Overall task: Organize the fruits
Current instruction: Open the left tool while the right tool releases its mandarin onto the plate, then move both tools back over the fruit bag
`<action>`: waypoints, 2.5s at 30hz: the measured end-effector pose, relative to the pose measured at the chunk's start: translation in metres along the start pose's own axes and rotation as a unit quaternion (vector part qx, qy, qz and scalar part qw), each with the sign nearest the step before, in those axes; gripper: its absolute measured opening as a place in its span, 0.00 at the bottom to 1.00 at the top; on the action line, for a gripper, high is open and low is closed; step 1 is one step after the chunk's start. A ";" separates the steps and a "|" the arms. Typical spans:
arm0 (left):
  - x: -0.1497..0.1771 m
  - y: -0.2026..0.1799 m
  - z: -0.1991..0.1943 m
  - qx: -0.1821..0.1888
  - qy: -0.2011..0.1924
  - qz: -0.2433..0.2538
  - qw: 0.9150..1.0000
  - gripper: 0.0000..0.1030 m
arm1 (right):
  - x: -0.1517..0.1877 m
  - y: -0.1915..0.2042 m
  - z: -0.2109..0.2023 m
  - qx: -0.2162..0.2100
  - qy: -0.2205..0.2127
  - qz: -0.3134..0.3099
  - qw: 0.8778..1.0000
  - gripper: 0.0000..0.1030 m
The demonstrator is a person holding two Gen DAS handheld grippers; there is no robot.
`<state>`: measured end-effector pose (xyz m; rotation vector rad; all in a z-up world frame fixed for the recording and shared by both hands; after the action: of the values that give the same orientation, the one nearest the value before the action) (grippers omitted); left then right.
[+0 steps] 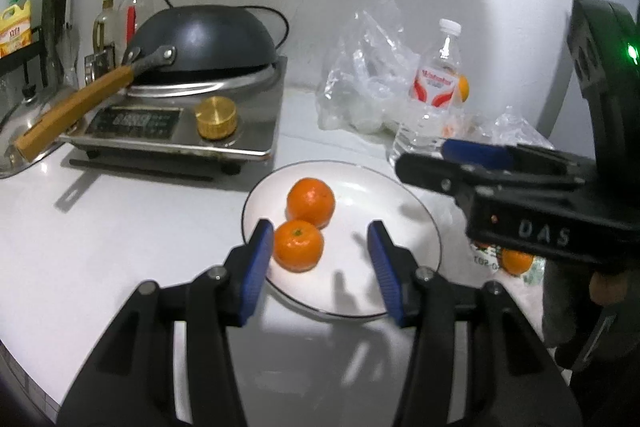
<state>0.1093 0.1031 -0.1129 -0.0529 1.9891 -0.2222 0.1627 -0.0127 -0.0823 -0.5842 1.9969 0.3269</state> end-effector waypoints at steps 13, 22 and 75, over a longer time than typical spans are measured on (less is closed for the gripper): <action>-0.009 -0.036 -0.007 0.011 -0.024 0.014 1.000 0.52 | 0.008 -0.024 -0.039 0.026 -0.017 -0.016 0.999 0.59; -0.016 -0.061 -0.009 0.010 -0.036 0.029 0.999 0.69 | 0.011 -0.049 -0.060 0.036 -0.035 -0.010 0.999 0.59; 0.030 -0.203 0.043 0.076 0.045 0.146 0.985 0.69 | 0.112 -0.197 -0.111 0.102 0.004 0.104 0.989 0.59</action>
<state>0.1228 -0.1060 -0.1206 0.3499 2.0354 -0.1876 0.1397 -0.2602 -0.1252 -0.2481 2.0719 0.2418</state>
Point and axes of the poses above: each gripper's, at about its wrist camera, not at the fingertips, and z roughly the way its jaws point, y to its left, x to its underside, the point moved 3 cm from there along z, roughly the way its jaws point, and after that the axes turned 9 degrees about -y, right-handed, at the moved point
